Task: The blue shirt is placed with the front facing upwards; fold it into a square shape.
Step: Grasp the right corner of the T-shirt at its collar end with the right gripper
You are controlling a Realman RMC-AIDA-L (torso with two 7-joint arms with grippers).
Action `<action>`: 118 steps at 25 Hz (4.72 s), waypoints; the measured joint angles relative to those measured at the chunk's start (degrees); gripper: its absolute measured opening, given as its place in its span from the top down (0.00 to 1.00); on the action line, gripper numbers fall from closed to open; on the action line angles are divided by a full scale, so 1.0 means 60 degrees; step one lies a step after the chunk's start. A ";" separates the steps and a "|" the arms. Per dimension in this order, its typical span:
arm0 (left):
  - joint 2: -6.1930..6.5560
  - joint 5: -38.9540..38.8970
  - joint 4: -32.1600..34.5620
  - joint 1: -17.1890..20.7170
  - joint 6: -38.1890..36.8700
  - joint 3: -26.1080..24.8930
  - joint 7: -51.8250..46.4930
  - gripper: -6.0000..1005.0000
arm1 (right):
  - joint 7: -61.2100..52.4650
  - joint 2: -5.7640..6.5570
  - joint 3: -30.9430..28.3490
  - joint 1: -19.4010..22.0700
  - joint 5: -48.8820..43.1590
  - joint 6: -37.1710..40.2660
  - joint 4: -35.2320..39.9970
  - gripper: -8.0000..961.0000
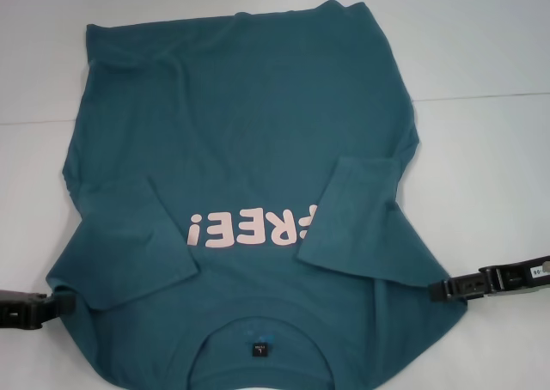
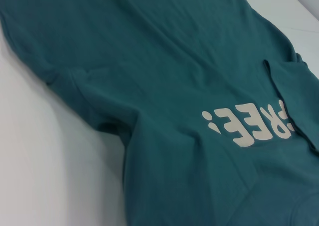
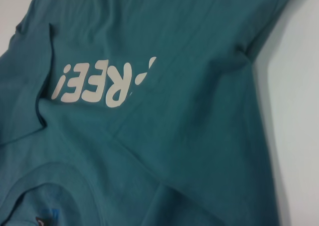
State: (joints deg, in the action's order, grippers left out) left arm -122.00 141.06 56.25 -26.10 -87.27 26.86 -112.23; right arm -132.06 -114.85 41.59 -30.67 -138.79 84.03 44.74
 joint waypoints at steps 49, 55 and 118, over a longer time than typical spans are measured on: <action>-0.0028 0.0000 0.0000 0.0038 0.0014 -0.0038 0.0088 0.98 | 0.0094 -0.0750 0.0639 -0.0531 0.0184 0.0826 -0.0016 0.05; -0.0028 0.0001 0.0000 0.0039 0.0014 -0.0038 0.0094 0.98 | -0.0030 -0.0688 0.0568 -0.0369 0.0222 0.0679 -0.0016 0.05; 0.0005 -0.0088 -0.0169 0.0015 0.0102 -0.0053 0.0249 0.98 | 0.0507 -0.0482 -0.0282 0.0112 0.1539 -0.0326 -0.1264 0.06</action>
State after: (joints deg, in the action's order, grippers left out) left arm -121.97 140.53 55.24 -26.01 -86.65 26.55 -110.74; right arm -129.02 -117.74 39.90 -30.00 -129.56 82.07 37.16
